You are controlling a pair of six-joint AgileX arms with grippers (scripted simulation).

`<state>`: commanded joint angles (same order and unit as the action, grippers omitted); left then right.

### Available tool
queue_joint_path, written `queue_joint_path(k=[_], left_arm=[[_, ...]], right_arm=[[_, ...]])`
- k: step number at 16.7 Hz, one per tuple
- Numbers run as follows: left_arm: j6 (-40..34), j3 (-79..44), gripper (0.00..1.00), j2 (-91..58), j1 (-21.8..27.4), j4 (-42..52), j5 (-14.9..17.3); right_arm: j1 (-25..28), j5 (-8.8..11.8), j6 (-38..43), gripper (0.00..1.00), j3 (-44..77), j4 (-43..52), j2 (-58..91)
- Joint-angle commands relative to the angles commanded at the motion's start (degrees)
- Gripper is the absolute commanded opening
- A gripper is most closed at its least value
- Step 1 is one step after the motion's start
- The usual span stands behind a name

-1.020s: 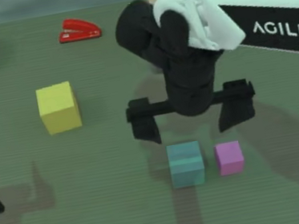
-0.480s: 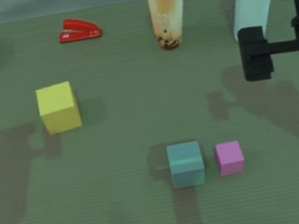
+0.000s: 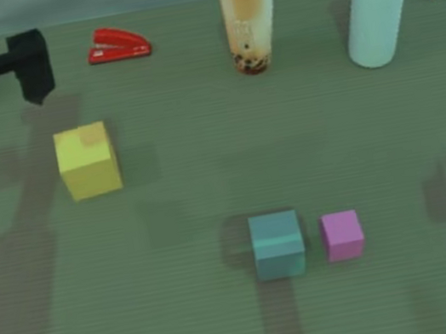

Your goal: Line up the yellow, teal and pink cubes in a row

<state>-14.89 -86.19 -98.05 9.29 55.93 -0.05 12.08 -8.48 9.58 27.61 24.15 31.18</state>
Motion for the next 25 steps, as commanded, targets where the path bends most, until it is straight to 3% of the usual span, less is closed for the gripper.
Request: queue_joint_path(k=[6, 11, 19, 25], left_arm=[[-4.3, -25.2, 1.0, -26.8, 2.8, 15.5, 0.2], [-6.0, -36.1, 1.0, -37.1, 3.9, 21.0, 0.3], [-6.0, -35.5, 1.0, -37.6, 3.7, 20.2, 0.3], [-6.0, -25.2, 1.0, -40.2, 3.8, 6.7, 0.4]], right_arm=[[-8.3, 5.0, -7.4, 1.0, -20.4, -16.1, -21.8], [-11.4, 8.3, -9.5, 1.0, -27.3, -23.8, -30.7], [-11.5, 8.5, -9.6, 1.0, -27.6, -24.2, -31.2], [-11.5, 8.5, -9.6, 1.0, -27.6, -24.2, -31.2]])
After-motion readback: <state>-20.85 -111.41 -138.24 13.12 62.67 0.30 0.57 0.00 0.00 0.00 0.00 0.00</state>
